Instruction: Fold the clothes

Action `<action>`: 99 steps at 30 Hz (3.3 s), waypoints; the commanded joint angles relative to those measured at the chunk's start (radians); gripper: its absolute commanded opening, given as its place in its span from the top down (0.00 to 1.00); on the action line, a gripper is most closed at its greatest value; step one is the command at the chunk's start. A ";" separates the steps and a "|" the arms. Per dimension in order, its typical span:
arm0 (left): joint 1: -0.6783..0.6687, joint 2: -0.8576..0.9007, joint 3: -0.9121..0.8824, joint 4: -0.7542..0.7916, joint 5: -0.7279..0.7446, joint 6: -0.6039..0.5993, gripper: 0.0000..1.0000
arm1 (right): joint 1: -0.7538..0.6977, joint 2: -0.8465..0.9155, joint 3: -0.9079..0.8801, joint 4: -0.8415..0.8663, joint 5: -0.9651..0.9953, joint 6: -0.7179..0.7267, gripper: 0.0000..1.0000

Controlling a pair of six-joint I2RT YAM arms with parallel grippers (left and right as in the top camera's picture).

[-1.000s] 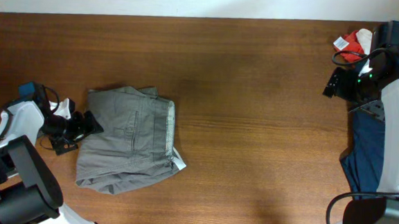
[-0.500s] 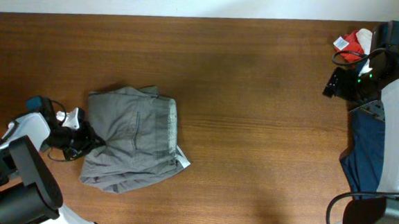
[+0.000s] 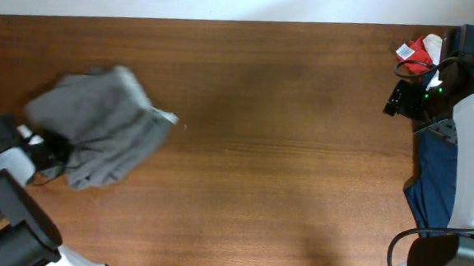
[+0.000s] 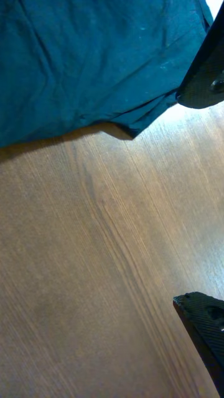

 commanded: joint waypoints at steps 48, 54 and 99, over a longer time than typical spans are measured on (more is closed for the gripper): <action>-0.244 0.585 0.319 0.403 -0.035 -0.372 0.99 | -0.004 0.001 -0.002 -0.003 0.002 0.002 0.02; -0.131 0.529 0.319 0.277 0.012 -0.348 0.99 | -0.004 0.001 -0.002 -0.003 0.002 0.002 0.02; -0.271 0.419 0.311 0.128 -0.208 -0.568 0.77 | -0.004 0.001 -0.002 -0.003 0.002 0.002 0.02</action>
